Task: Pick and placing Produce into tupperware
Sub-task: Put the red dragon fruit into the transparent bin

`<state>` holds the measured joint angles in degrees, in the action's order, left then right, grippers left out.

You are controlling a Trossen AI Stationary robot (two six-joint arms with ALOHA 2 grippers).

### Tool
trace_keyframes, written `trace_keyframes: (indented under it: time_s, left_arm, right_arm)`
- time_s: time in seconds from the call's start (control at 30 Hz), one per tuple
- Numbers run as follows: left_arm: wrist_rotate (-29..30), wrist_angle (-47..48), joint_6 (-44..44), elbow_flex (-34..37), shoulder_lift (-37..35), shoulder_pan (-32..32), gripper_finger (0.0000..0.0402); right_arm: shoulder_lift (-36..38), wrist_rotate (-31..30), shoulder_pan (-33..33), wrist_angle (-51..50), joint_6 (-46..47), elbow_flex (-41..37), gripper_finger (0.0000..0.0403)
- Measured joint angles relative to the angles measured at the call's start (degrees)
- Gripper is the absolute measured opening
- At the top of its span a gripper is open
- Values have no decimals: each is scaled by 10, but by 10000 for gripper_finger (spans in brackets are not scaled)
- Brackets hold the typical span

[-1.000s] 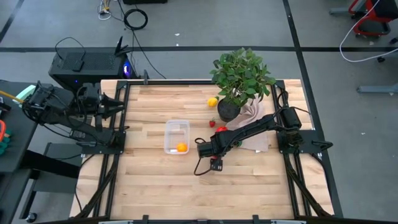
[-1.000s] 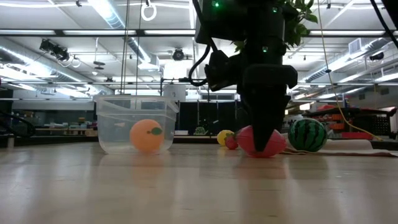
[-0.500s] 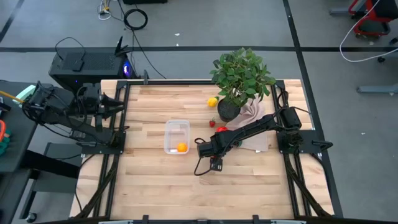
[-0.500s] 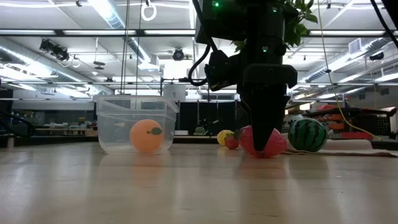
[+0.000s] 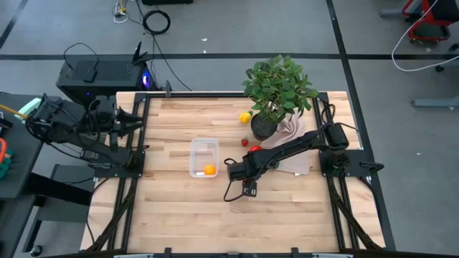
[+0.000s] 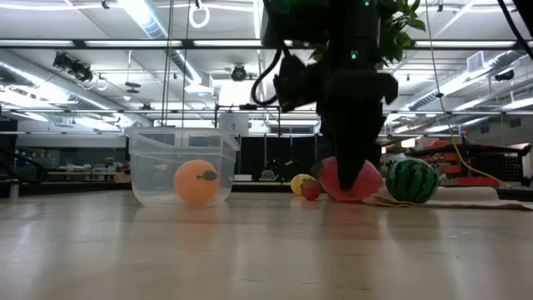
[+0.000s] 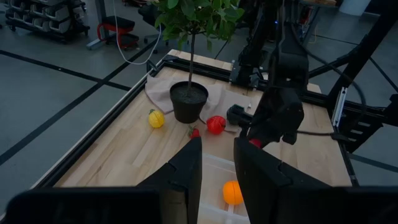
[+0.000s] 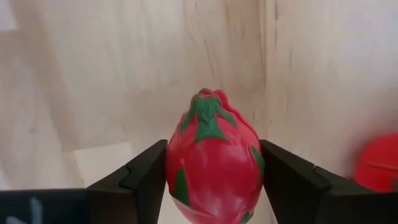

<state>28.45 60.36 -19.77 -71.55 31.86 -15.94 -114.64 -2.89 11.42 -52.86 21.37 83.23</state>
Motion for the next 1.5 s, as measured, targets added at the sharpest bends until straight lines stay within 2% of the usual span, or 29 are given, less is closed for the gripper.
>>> trace_keyframes:
  time_s: [0.23,0.53,0.7,1.2,1.3,1.5]
  left_arm:
    - [0,0,0,0,0,0,101]
    - [0,0,9,0,0,0,101]
    - [0,0,9,0,0,0,101]
    - [0,-1,9,0,0,0,101]
    - [0,0,9,0,0,0,101]
    - [0,-1,9,0,0,0,101]
  right_arm:
    - [48,1,5,-64,12,50,233]
    - [68,-3,20,-223,-19,201,232]
    - [68,-10,10,-243,-20,257,233]
    - [61,67,-32,-248,-18,263,232]
    - [44,70,-39,-236,-26,295,232]
    - [-51,61,-55,-253,-74,451,232]
